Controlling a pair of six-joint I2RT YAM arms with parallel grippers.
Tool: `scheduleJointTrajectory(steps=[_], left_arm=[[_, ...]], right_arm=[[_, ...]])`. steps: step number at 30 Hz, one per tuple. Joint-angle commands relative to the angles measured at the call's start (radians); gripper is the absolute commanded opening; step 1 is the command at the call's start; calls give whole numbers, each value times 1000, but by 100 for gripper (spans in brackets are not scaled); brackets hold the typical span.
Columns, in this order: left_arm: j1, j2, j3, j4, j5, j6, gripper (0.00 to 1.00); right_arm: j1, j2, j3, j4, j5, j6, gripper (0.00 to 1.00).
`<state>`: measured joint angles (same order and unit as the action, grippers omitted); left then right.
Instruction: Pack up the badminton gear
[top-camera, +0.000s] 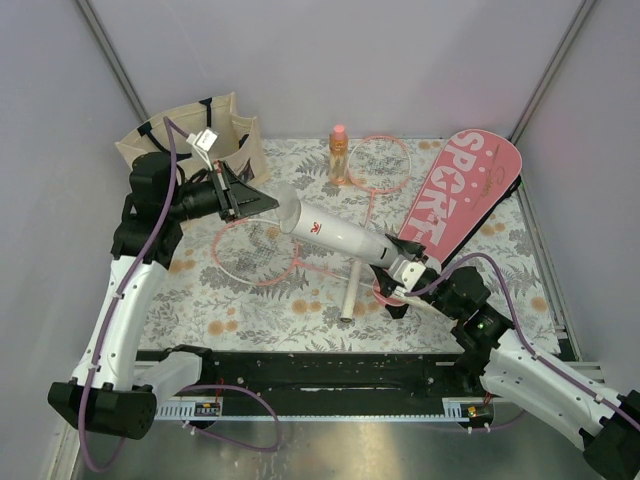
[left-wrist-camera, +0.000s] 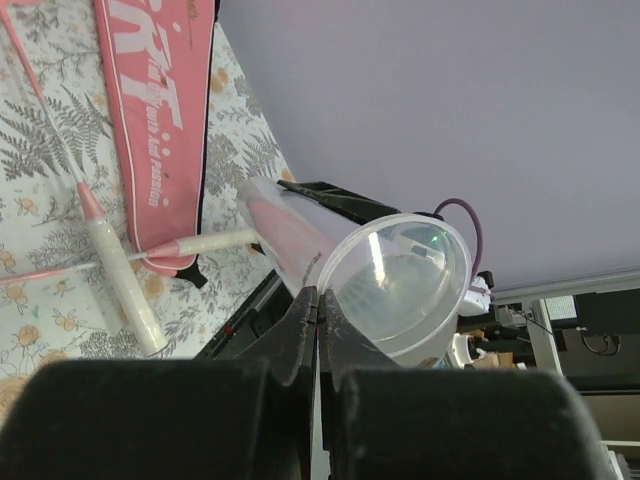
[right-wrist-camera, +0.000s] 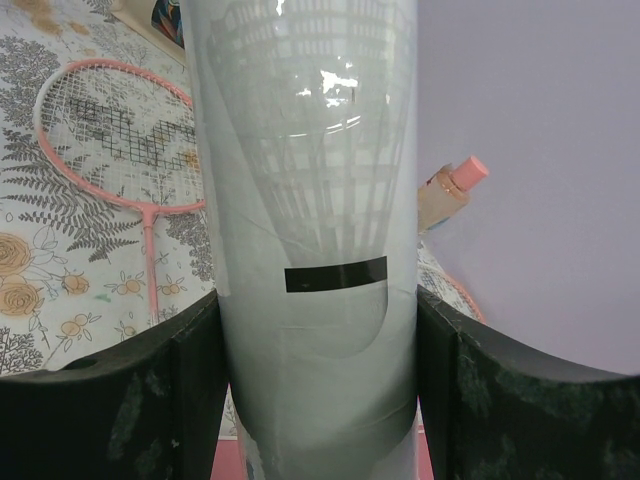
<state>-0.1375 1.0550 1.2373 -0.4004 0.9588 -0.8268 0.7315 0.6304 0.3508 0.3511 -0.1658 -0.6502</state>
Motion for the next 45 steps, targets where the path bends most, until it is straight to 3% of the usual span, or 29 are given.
scheduleJointTrajectory(steps=[1, 21, 29, 45], left_arm=[[-7, -33, -30, 15, 46, 12, 0], [-91, -32, 45, -209, -40, 166, 0], [-112, -9, 109, -328, -158, 247, 0], [-162, 19, 139, -390, -314, 298, 0]], right_arm=[[0, -8, 17, 118, 11, 1, 42], [0, 6, 43, 51, 25, -19, 42], [2, 14, 53, 35, 12, -20, 42], [2, 34, 59, -4, -34, -14, 41]])
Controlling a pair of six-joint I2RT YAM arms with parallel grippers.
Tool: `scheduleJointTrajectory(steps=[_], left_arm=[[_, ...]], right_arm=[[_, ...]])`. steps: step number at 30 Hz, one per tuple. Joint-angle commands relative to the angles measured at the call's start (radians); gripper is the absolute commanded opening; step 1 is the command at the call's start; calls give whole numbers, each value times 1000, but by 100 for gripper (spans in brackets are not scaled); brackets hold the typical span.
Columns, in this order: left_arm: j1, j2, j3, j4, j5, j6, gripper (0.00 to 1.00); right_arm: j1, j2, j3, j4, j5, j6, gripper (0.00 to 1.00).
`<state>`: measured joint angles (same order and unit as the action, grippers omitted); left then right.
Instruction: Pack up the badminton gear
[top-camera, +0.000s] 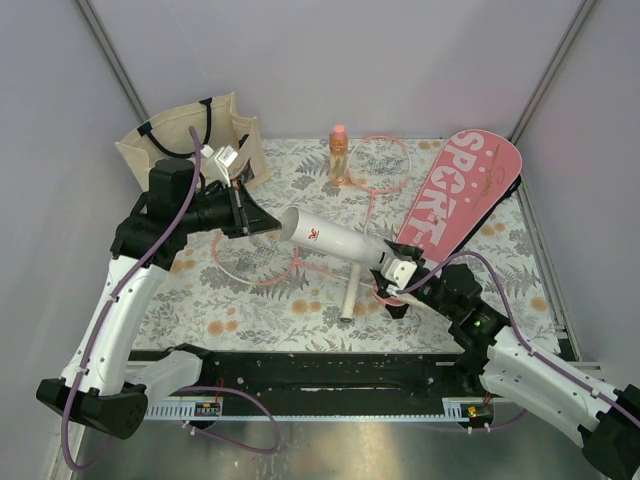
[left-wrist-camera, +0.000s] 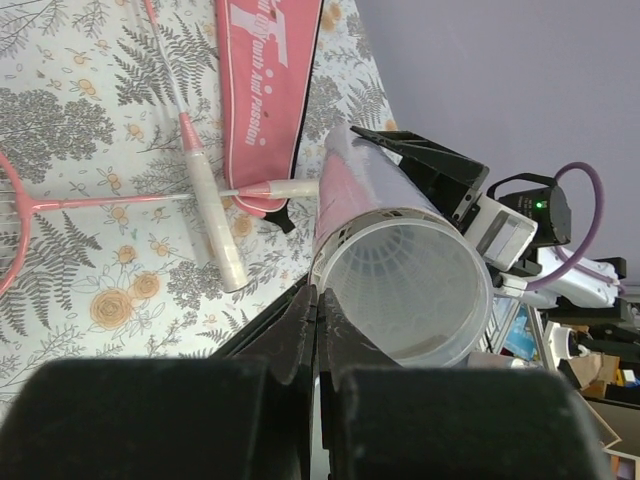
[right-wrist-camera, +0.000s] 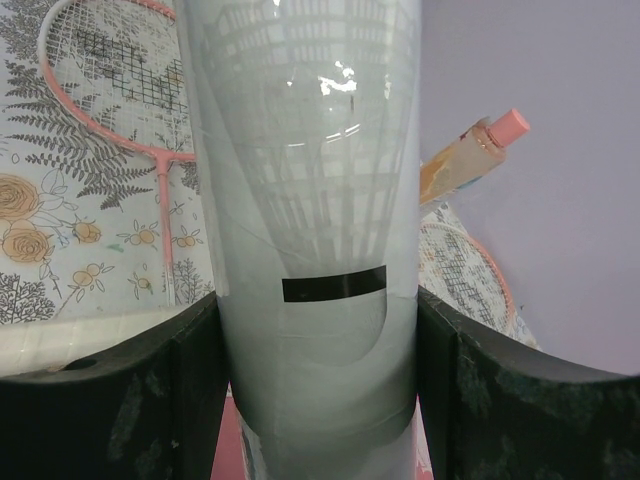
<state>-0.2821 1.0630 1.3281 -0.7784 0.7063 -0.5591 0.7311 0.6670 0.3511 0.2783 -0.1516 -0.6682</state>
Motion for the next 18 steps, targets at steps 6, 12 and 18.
scheduleJointTrajectory(steps=[6, 12, 18], left_arm=[[-57, 29, 62, -51, -172, 71, 0], [-120, 38, 75, -79, -277, 100, 0], [-140, 71, 126, -191, -307, 162, 0]], right_arm=[[2, 11, 62, 58, -75, 18, 41], [2, 20, 68, 56, -85, 39, 42], [2, 6, 65, 50, -57, 27, 41]])
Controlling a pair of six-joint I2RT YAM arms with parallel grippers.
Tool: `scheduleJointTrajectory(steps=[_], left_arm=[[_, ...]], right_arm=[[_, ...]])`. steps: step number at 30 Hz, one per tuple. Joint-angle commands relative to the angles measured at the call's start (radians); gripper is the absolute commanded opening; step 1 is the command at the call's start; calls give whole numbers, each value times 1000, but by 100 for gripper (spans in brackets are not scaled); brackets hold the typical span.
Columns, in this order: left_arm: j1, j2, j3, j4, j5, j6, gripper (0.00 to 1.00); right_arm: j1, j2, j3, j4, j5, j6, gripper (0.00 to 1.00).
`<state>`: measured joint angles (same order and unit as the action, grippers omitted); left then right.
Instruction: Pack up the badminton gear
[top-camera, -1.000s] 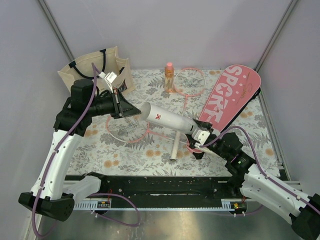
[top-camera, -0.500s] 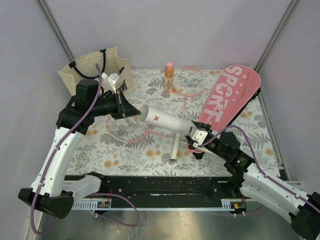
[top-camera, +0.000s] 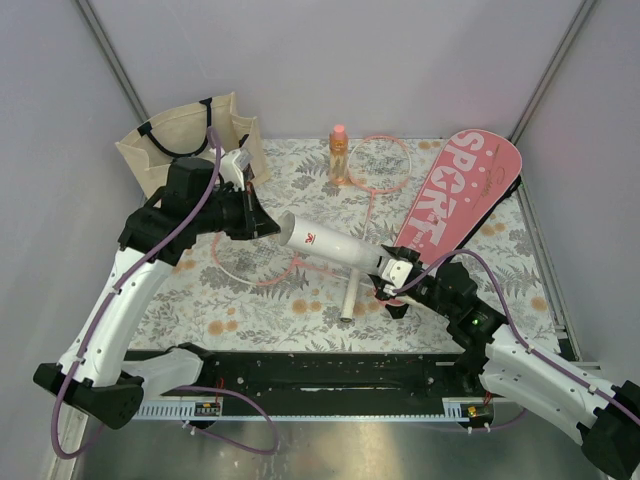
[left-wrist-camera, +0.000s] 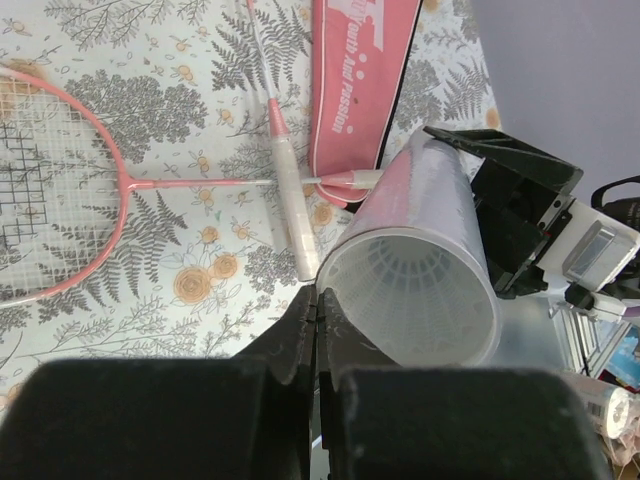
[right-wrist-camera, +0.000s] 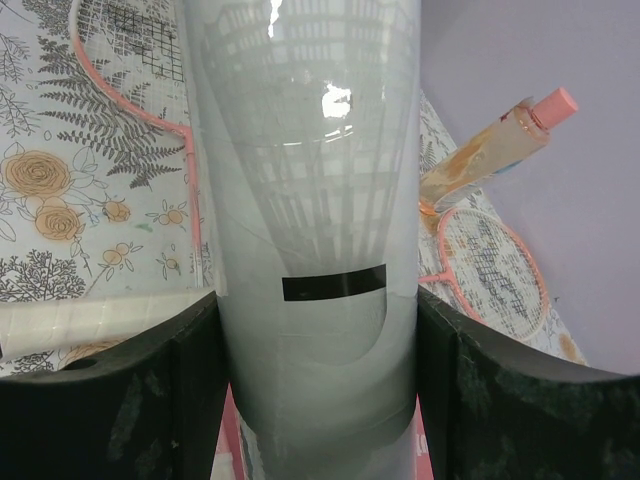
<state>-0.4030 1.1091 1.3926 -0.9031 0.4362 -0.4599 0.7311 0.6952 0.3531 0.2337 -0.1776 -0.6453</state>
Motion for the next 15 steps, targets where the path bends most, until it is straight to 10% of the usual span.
scheduleJointTrajectory(steps=[1, 15], left_arm=[[-20, 29, 69, -85, -42, 73, 0], [-94, 106, 108, -145, -50, 121, 7]], right_arm=[[4, -26, 63, 95, -26, 3, 41], [2, -14, 55, 136, -125, 22, 41]])
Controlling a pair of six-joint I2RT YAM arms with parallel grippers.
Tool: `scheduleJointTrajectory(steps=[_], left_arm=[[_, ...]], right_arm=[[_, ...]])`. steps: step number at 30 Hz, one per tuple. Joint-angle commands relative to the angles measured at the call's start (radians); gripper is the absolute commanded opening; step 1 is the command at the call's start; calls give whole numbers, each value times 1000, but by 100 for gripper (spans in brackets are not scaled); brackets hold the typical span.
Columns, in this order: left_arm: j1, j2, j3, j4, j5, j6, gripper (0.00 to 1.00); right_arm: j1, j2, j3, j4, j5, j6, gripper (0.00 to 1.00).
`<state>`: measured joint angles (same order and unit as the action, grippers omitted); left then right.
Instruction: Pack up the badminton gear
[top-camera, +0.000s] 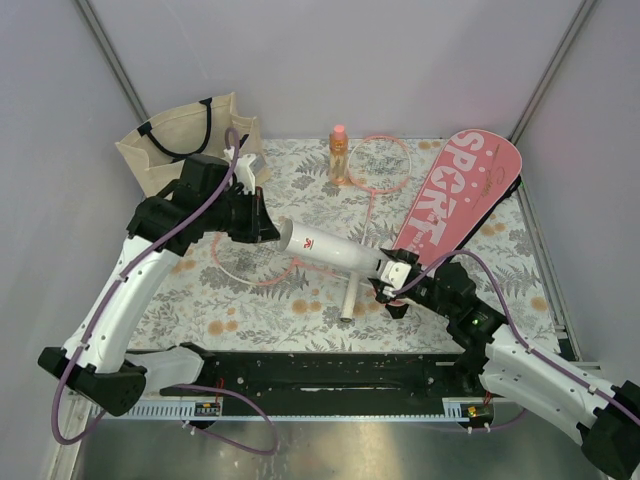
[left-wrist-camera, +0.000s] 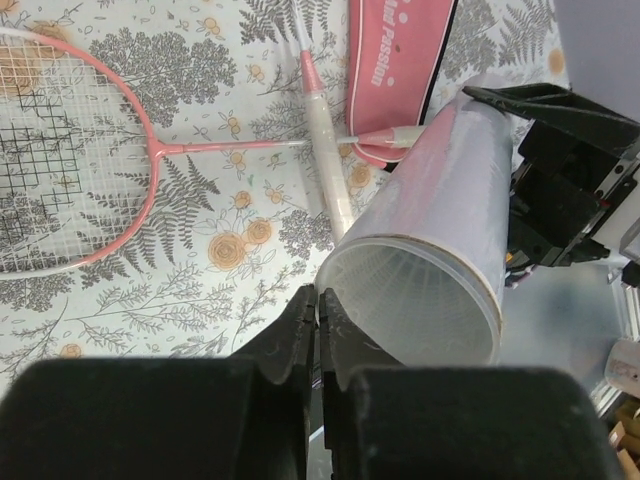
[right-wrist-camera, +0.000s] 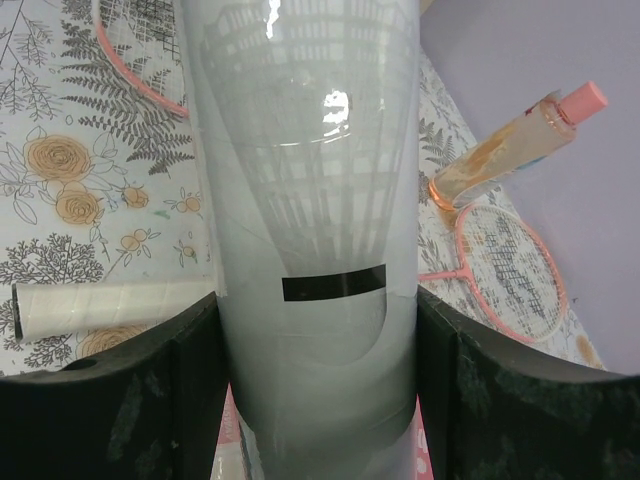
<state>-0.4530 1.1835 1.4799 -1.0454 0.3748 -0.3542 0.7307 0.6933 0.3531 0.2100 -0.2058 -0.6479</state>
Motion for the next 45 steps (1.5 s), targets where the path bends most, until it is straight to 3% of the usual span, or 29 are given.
scheduleJointTrajectory(steps=[1, 4, 6, 10, 20, 30, 38, 42, 45], left_arm=[[-49, 34, 23, -5, 7, 15, 10], [-55, 45, 48, -28, -23, 26, 15], [-55, 53, 72, -56, -56, 37, 24], [-58, 65, 115, -87, -86, 41, 29], [-107, 94, 152, -81, -89, 12, 31], [-167, 62, -33, 82, -47, -91, 30], [-165, -15, -29, 125, -218, -157, 32], [-164, -53, -15, 162, -228, -187, 34], [-162, -88, -15, 197, -223, -207, 42]], right_arm=[[3, -14, 53, 157, -101, 22, 41], [3, -20, 60, 125, -106, 8, 41], [3, -23, 61, 109, -107, 7, 41], [3, -17, 67, 101, -115, 7, 41], [4, 25, 109, 37, -113, 24, 41], [3, 60, 124, 103, -78, 111, 41], [4, 43, 110, 149, -90, 198, 40], [3, 17, 112, 132, -90, 218, 40], [3, -1, 119, 102, -89, 226, 40]])
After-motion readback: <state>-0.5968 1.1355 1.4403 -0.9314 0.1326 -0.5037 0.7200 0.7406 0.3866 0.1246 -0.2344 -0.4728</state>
